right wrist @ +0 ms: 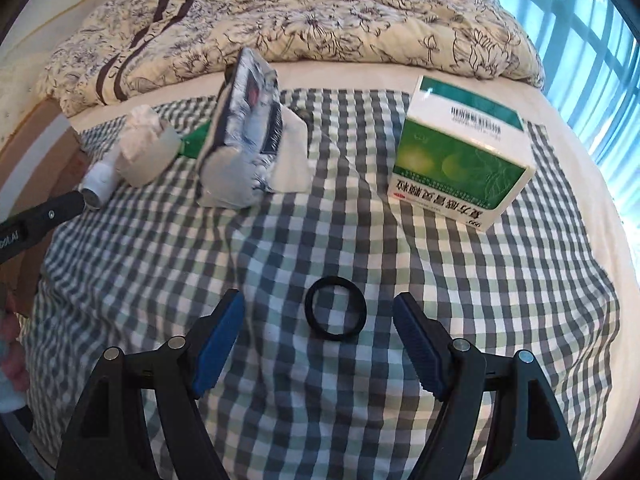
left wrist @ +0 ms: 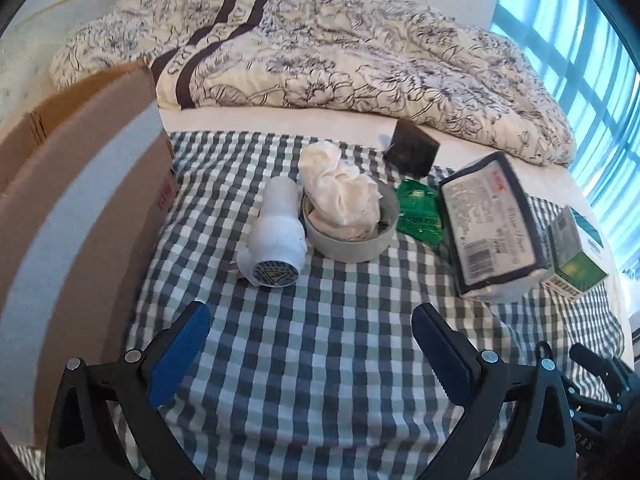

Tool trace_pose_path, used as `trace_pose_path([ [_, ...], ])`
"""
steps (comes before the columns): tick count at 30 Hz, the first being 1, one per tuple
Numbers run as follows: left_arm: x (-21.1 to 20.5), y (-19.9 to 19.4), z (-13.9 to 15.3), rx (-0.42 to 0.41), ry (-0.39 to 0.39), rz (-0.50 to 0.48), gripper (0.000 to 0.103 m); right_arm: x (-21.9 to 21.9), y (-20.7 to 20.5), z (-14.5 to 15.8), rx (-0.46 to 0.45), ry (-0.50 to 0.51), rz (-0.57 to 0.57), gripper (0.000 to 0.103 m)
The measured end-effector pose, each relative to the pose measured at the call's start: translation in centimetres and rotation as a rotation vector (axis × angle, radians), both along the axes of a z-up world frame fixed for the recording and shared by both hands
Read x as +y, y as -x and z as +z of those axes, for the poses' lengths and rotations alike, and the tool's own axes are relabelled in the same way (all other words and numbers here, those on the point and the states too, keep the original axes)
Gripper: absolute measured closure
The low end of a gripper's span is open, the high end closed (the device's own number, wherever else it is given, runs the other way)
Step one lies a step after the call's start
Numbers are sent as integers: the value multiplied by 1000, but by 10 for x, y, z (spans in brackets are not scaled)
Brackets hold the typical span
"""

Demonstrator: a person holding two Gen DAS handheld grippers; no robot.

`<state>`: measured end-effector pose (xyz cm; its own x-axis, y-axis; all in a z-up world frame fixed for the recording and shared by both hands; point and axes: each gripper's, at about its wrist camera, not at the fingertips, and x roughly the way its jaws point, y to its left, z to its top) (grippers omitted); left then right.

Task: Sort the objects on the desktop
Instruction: 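Move both tools back toward the black ring and white plug adapter, then grasp the white plug adapter with the left tool while the right tool grasps the black ring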

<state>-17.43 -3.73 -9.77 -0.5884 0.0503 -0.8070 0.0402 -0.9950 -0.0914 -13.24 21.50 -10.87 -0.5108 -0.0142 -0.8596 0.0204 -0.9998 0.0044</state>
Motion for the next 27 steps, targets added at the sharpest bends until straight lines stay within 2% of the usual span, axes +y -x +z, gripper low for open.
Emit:
trace_pose_path([
  [3, -3, 10, -6, -17, -17, 6, 0, 2, 4, -6, -7, -12, -6, 27],
  [10, -6, 29, -21, -15, 27, 10, 0, 3, 12, -17, -19, -42, -7, 27],
  [17, -14, 47, -33, -25, 36, 22, 0, 4, 20, -25, -21, -86, -21, 37],
  [25, -26, 69, -46, -43, 51, 41, 0, -1, 21, -29, -4, -121, -16, 39],
  [27, -29, 73, -53, -69, 60, 30, 0, -1, 22, -28, -5, -120, -15, 39],
])
